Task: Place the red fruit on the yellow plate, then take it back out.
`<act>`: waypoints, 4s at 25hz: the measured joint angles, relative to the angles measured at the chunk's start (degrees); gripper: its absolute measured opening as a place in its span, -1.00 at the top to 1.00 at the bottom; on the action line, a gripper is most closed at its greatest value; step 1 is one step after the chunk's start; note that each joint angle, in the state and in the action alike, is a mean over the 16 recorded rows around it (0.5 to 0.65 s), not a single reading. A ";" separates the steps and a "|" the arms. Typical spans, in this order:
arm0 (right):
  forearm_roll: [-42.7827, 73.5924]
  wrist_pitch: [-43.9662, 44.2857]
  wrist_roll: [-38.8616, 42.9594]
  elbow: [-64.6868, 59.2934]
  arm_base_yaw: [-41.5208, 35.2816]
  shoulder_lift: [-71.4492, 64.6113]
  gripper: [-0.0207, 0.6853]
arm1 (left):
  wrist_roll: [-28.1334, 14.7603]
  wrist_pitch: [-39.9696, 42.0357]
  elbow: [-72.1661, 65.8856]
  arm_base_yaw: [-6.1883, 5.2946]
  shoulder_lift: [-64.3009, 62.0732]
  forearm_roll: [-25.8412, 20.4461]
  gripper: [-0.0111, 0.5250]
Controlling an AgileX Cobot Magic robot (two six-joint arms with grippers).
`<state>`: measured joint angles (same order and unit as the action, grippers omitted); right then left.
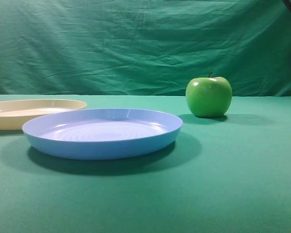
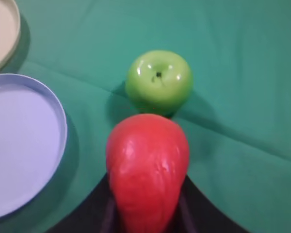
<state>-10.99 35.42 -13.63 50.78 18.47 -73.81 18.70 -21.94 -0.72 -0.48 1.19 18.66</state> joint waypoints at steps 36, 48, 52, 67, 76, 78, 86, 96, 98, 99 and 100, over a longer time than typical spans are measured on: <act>-3.39 -15.89 0.90 -13.56 -5.27 -6.80 -0.82 | 0.00 0.00 0.00 0.00 0.00 0.00 0.96; -2.65 4.28 0.84 -0.82 -5.27 7.51 0.28 | 0.00 0.00 0.00 0.00 0.00 0.00 0.96; -2.56 7.88 0.76 0.11 -5.27 14.18 0.65 | 0.00 0.00 0.00 0.00 0.00 0.00 0.96; -3.96 14.30 0.54 -1.81 -5.27 41.06 0.94 | 0.00 0.00 0.00 0.00 0.00 0.00 0.96; -4.29 19.61 0.51 -3.38 -5.27 55.71 0.94 | 0.00 0.00 0.00 0.00 0.00 0.00 0.96; -3.80 20.95 0.51 -3.46 -5.27 58.13 0.94 | 0.00 0.00 0.00 0.00 0.00 0.00 0.96; -0.13 20.20 0.59 -6.17 -6.43 64.51 0.94 | 0.00 0.00 0.00 0.00 0.00 0.00 0.96; 2.86 3.32 0.72 -21.35 -13.41 70.36 0.94 | 0.00 0.00 0.00 0.00 0.00 0.00 0.96; 2.92 -0.62 0.72 -25.56 -14.90 71.47 0.94 | 0.00 0.00 0.00 0.00 0.00 0.00 0.96; 2.94 -2.46 0.73 -27.67 -15.55 71.98 0.94 | 0.00 0.00 0.00 0.00 0.00 0.00 0.96; 2.93 -4.21 0.73 -29.71 -16.11 72.46 0.94 | 0.00 0.00 0.00 0.00 0.00 0.00 0.96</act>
<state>-8.05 31.21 -12.90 21.07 2.36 -1.34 18.70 -21.94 -0.72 -0.48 1.19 18.66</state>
